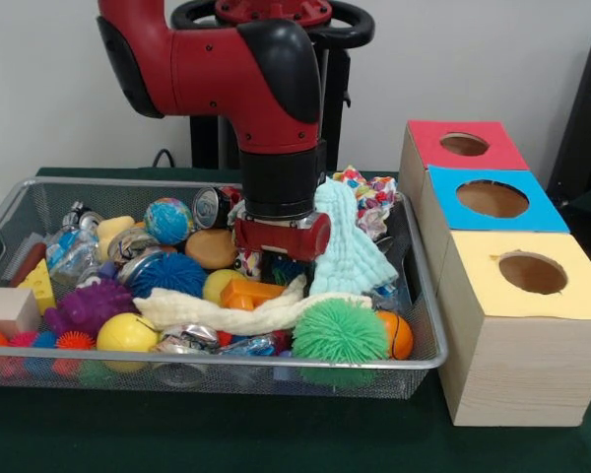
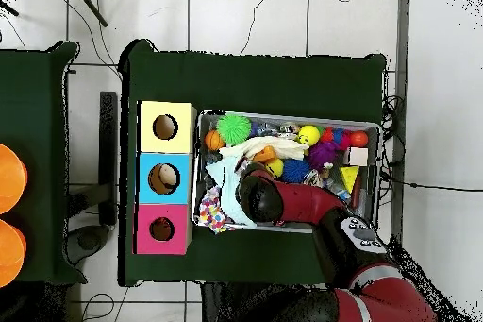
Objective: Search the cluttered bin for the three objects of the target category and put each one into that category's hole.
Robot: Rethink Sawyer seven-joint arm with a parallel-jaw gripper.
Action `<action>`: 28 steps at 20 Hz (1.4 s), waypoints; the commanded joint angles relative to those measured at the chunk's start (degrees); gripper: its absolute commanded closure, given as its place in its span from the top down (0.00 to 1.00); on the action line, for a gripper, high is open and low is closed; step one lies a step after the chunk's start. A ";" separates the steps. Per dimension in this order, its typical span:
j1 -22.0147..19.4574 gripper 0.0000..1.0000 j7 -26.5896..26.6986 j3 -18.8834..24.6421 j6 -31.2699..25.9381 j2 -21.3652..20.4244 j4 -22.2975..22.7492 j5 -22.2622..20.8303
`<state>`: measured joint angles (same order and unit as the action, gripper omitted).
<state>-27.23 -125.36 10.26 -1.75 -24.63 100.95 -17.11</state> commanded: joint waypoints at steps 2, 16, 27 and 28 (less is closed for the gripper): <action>0.78 1.00 -6.89 0.68 3.01 10.10 -4.50 2.02; -0.12 0.00 -4.47 -0.89 -11.88 -12.48 9.47 4.85; -9.58 0.00 7.42 4.70 -26.97 -20.28 7.04 2.10; -10.04 0.00 7.43 5.09 -26.65 -19.65 6.61 1.59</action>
<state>-33.38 -125.36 9.36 -22.26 -42.22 108.55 -15.02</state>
